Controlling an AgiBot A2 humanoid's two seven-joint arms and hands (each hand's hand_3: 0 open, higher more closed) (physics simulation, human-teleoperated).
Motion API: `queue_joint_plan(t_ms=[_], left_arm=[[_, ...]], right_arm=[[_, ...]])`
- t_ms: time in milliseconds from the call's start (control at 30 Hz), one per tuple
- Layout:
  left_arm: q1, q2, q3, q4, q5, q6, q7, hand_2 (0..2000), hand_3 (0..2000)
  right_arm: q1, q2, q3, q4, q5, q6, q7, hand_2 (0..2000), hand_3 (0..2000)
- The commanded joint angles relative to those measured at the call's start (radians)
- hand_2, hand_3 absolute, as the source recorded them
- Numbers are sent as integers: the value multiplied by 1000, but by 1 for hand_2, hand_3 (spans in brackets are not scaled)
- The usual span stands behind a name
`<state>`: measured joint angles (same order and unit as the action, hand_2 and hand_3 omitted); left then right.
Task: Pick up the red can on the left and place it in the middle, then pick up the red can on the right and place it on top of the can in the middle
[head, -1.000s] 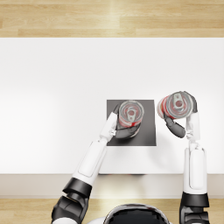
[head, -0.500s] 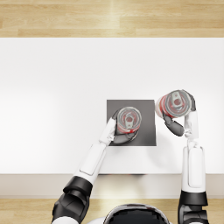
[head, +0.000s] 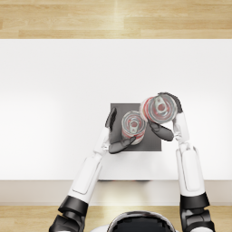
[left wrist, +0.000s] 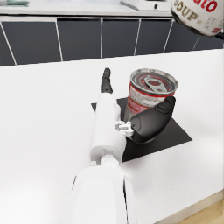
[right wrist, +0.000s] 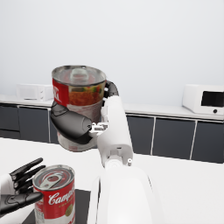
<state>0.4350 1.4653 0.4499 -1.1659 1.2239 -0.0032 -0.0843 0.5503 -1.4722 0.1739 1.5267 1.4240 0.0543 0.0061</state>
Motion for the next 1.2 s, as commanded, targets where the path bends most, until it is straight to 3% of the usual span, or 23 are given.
queue_joint_plan(t_ms=[33, 100, 200, 333, 600, 800, 1133, 1167, 1200], left_arm=[[-100, -42, -173, -278, 0, 1, 24, 0, 0], [-127, -45, -241, -317, 0, 2, 53, 0, 0], [-149, -44, -309, -321, -1, 3, 73, 0, 0], [-166, -42, -340, -313, -1, 3, 81, 0, 0], [-164, -30, -348, -306, -1, 3, 84, 0, 0], [-170, -23, -351, -305, -1, 3, 84, 0, 0], [-180, -11, -364, -312, -1, 3, 84, 0, 0], [-175, -9, -362, -310, -1, 3, 84, 0, 0], [-175, -8, -363, -310, -1, 3, 84, 0, 0]], right_arm=[[58, -24, 79, -13, 0, 1, 0, 2000, 1520], [68, -33, 107, -33, 0, -12, -57, 2000, 1520], [83, -48, 158, -71, 0, -134, -182, 2000, 1520], [85, -58, 185, -131, 0, -203, -245, 2000, 1520], [55, -62, 194, -180, 0, -229, -267, 2000, 1520], [39, -64, 212, -211, 0, -255, -252, 2000, 1520], [-1, -54, 243, -161, 1, -288, -245, 2000, 1520], [-1, -55, 241, -149, 1, -281, -247, 639, 1193], [-3, -54, 236, -138, 1, -284, -251, 0, 867]])
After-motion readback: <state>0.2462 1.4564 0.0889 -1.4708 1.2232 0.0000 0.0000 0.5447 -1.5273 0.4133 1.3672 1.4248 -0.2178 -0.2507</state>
